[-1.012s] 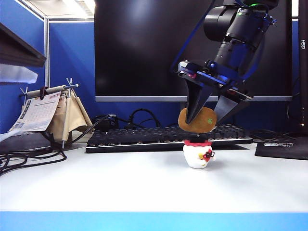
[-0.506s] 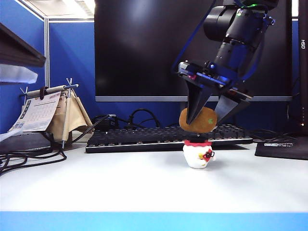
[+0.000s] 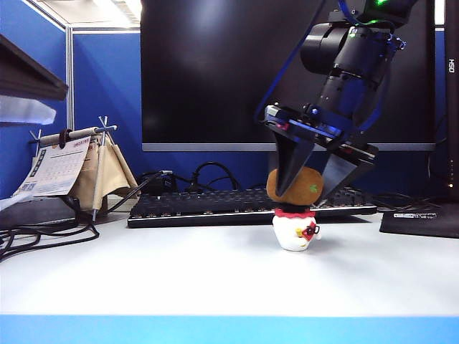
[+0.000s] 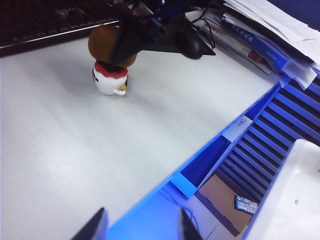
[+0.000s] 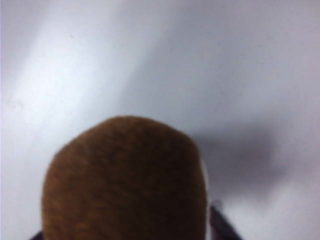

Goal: Place the kiwi on top of the doll with a flat head.

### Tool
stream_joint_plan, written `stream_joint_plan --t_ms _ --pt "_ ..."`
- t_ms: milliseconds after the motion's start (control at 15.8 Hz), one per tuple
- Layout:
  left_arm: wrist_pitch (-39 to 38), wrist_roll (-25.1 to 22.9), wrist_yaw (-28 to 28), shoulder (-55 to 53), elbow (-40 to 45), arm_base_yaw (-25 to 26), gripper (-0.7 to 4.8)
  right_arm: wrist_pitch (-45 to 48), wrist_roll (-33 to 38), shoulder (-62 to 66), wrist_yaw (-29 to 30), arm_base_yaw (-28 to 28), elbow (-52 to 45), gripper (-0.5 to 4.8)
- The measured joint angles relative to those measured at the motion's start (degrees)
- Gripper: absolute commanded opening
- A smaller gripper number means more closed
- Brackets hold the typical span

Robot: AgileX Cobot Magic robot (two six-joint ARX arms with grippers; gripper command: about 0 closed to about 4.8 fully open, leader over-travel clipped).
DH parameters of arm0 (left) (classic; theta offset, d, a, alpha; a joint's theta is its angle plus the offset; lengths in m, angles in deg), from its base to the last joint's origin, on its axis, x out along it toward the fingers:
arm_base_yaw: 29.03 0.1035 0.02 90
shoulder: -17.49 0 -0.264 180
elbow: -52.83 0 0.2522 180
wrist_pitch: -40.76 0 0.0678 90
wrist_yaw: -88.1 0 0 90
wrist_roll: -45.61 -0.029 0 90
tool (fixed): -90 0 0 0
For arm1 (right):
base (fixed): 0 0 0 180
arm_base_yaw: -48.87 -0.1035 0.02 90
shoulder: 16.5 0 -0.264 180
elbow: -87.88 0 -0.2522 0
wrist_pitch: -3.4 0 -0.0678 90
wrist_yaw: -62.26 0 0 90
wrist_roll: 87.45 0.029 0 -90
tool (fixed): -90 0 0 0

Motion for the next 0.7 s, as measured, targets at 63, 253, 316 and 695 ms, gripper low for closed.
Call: stream_joint_plan --t_ms 63,253,316,695 --pt "0.0 0.0 0.0 0.0 0.0 0.0 1.84 0.0 0.0 0.0 0.0 0.0 0.0 4.3" --pt "0.0 -0.2 0.0 0.0 0.0 0.0 1.84 -0.1 0.0 0.0 -0.1 0.0 0.0 4.33" --pt "0.0 -0.2 0.0 0.0 0.0 0.0 1.84 -0.1 -0.1 0.0 -0.1 0.0 0.0 4.33" --pt "0.0 -0.2 0.0 0.0 0.0 0.0 1.84 -0.2 -0.8 -0.1 -0.1 0.0 0.0 4.79"
